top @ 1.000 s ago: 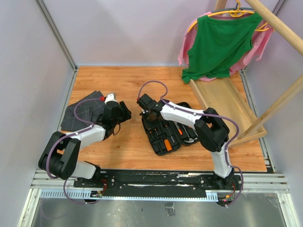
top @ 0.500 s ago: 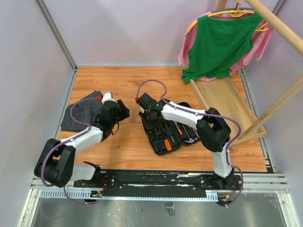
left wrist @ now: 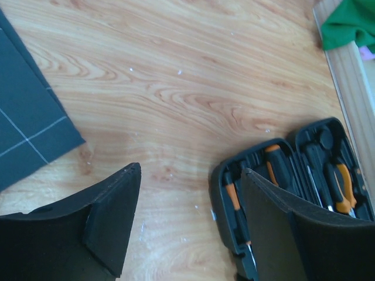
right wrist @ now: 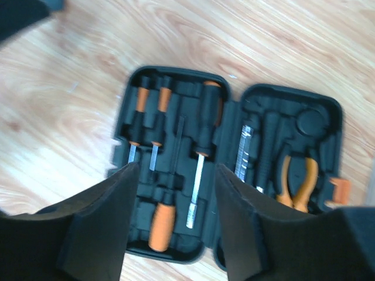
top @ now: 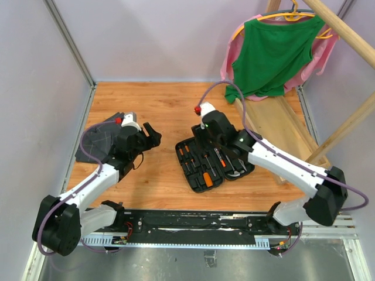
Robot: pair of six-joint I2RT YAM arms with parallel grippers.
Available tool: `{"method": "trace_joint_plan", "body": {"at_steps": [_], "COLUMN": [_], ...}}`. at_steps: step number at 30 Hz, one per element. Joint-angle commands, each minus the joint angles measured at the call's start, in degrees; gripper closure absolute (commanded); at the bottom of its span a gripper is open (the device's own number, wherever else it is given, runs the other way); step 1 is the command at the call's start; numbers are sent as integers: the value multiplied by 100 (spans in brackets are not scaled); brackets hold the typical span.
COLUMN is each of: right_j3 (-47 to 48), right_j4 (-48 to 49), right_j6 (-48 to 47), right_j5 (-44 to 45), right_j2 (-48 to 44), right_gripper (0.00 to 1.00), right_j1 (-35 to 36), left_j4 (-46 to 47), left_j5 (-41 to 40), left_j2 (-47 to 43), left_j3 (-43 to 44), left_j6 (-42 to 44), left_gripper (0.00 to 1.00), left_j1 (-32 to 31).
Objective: Sort the tools into containers
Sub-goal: Place the screwdriver in the storage box, then move the storage box to the center of the board.
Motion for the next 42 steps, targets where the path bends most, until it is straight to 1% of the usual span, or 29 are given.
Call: {"method": "trace_joint_plan", "body": {"at_steps": [1,5,7,10,16,19,23,28,35,36,42], "right_j3": [-921,-1675,-1938,-2301,-2942,-3274,-3704,-3974,-4043,-4103,-4183], "right_j4": [186,326,340,335,399,547,800,964,967,964,1048], "right_j6": [-169,-99,-27,154,636,814,988,1036,996,1038,1143], "right_j5": [909,1137,1194,1144,437,-97,-586,-1036,-1285,-1311,-1405], "right_j2": [-736,-1382,-1622,-1937,-2297,-2460,-2716,-2980,-3092,-3133,-3164], "right_gripper": [41,32,30,24,19,16,9,7,7,7,7], "right_j1": [-234,-516,-720,-1095,-2105,-2600,-3026,-3418,-3542,-3560,-3588], "left_j4": [-358,-504,-637,-625,-575,-653,-598,-153,304,509,745], "left_j5": [565,927,1112,1373,1027,847,694,732,871,858,681], "left_j2": [-359,-477,-393,-234,94,235,329,692,1348,1454,1495], "left_j3": [-33,-98,-98,-154,-92,-101,-312,-511,-468,-481,-478], "left_j6": [37,-132,-300,-550,-890,-1107,-1589,-2034,-2286,-2337,-2304], "left_gripper": [27,26,26,28,29,31,32,32,40,47,62], "left_j1": [18,10,10,-117,-903,-1197,-1521,-1904,-2132,-2144,-2144]}}
